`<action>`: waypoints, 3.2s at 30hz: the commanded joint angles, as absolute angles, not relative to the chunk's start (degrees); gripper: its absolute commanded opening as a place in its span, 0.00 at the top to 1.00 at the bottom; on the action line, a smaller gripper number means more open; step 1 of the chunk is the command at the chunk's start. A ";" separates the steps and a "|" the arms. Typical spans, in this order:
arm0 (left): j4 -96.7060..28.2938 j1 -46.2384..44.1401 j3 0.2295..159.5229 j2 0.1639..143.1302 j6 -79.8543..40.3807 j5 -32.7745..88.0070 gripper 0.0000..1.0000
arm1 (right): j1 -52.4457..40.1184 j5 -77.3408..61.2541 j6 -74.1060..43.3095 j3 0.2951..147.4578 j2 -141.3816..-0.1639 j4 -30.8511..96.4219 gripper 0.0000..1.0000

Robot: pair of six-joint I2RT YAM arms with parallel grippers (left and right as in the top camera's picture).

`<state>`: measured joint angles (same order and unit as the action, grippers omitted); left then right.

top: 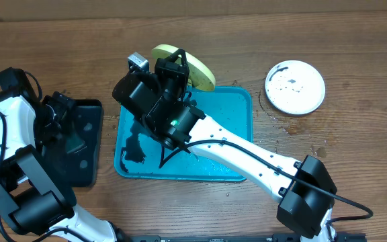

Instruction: Clean dirty plates on tray and stack at the side

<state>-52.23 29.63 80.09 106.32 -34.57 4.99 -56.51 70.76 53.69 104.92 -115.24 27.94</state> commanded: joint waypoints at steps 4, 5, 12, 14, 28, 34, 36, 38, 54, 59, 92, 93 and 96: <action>-52.21 29.21 81.21 106.80 -34.52 5.58 0.00 | -55.68 71.68 46.92 106.59 -113.14 27.53 0.96; -52.18 29.21 81.21 106.80 -34.52 5.58 0.00 | -55.18 71.72 45.34 106.59 -113.14 27.62 0.96; -52.21 29.21 81.21 106.80 -34.52 5.58 0.00 | -50.22 67.66 23.88 106.59 -113.12 33.32 0.96; -52.21 29.21 81.21 106.80 -34.52 5.58 0.00 | -48.56 62.04 17.26 106.59 -112.88 39.09 0.97; -52.21 29.21 81.21 106.80 -34.52 5.58 0.00 | -22.61 8.91 -17.12 106.59 -105.21 62.06 0.96; -52.21 29.21 81.21 106.80 -34.52 5.58 0.00 | -6.26 3.38 -26.00 105.38 -105.56 64.25 0.96; -52.18 29.21 81.21 106.80 -34.52 5.58 0.00 | -2.04 3.29 -28.42 104.12 -105.56 64.05 0.96; -52.18 29.21 81.21 106.80 -34.52 5.58 0.00 | 2.96 3.31 -30.76 101.45 -105.56 63.13 0.96; -52.18 29.21 81.21 106.80 -34.52 5.58 0.00 | 7.68 3.53 -37.78 77.32 -105.58 42.00 0.96; -52.21 29.21 81.21 106.80 -34.52 5.58 0.00 | 7.68 5.04 -37.76 77.14 -105.60 42.28 0.90; -52.21 29.21 81.21 106.80 -34.52 5.58 0.00 | -18.37 5.89 -37.74 78.70 -75.88 70.81 0.00; -52.18 29.21 81.21 106.80 -34.52 5.58 0.00 | -19.22 5.89 -37.74 78.70 -75.96 70.81 0.00; -52.18 29.21 81.21 106.80 -34.52 5.56 0.00 | -20.56 5.87 -37.74 78.70 -75.99 70.98 0.00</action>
